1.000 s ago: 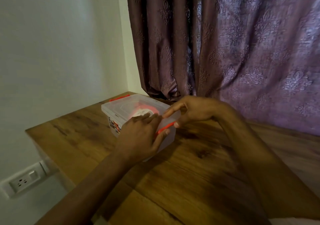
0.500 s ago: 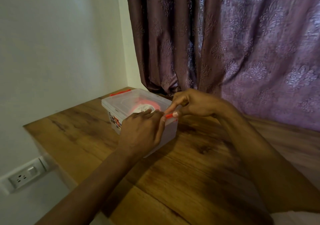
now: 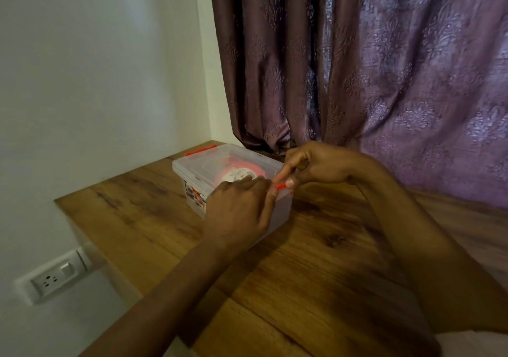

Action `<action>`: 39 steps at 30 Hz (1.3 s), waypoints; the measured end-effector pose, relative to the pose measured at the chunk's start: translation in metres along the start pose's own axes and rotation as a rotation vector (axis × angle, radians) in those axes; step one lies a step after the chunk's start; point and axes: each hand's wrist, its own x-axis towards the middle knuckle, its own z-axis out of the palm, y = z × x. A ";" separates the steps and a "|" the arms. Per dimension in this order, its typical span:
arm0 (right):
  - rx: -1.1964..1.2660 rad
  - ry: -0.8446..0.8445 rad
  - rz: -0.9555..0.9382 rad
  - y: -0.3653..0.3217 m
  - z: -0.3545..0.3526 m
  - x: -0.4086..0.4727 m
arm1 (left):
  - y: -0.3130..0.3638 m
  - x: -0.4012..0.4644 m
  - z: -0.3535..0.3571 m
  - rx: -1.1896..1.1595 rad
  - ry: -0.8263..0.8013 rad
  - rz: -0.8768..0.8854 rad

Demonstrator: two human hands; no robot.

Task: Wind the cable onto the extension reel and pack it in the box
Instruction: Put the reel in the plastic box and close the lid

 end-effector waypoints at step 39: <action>-0.329 0.480 0.151 0.110 0.064 0.023 | -0.147 0.136 0.170 -0.107 -0.415 -0.087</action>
